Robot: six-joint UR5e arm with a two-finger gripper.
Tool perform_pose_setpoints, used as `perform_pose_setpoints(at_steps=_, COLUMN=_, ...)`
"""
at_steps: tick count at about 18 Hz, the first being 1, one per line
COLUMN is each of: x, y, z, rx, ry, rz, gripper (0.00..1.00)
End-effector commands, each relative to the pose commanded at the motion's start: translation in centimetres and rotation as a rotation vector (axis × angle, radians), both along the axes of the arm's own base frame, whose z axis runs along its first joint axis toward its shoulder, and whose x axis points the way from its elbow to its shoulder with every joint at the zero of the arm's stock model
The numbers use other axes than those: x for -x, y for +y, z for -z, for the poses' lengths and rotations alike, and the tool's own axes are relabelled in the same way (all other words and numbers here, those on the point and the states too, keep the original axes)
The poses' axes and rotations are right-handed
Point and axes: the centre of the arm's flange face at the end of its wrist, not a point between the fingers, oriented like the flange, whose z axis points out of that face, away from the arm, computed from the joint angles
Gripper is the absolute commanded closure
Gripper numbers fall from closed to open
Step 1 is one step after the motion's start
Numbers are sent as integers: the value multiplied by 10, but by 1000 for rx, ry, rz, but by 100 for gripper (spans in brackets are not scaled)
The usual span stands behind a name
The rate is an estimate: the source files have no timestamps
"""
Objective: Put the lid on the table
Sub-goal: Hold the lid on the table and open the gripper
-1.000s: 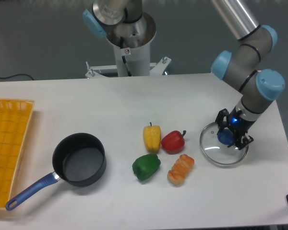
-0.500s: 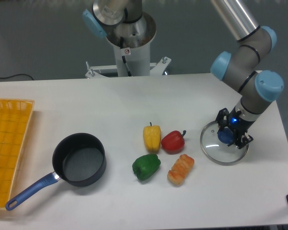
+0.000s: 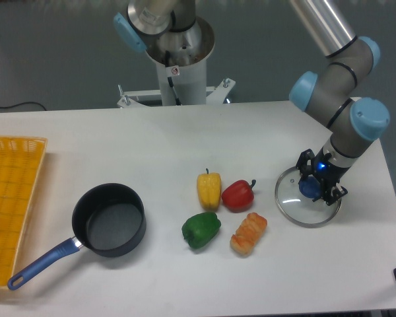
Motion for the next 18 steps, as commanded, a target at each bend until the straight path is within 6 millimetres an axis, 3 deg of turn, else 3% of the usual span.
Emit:
perform_pose_setpoints(at_steps=10, x=1, y=0, z=2, rx=0, ry=1, rz=0, gripper=31)
perform_pose_setpoints(at_steps=12, x=1, y=0, z=2, rx=0, ry=1, rz=0, gripper=25)
perform_pose_setpoints(at_steps=15, x=1, y=0, z=2, rx=-1, ry=2, rz=4, gripper=1)
perform_pose_setpoints(at_steps=18, x=1, y=0, z=2, rx=-2, ry=4, rz=14, gripper=0)
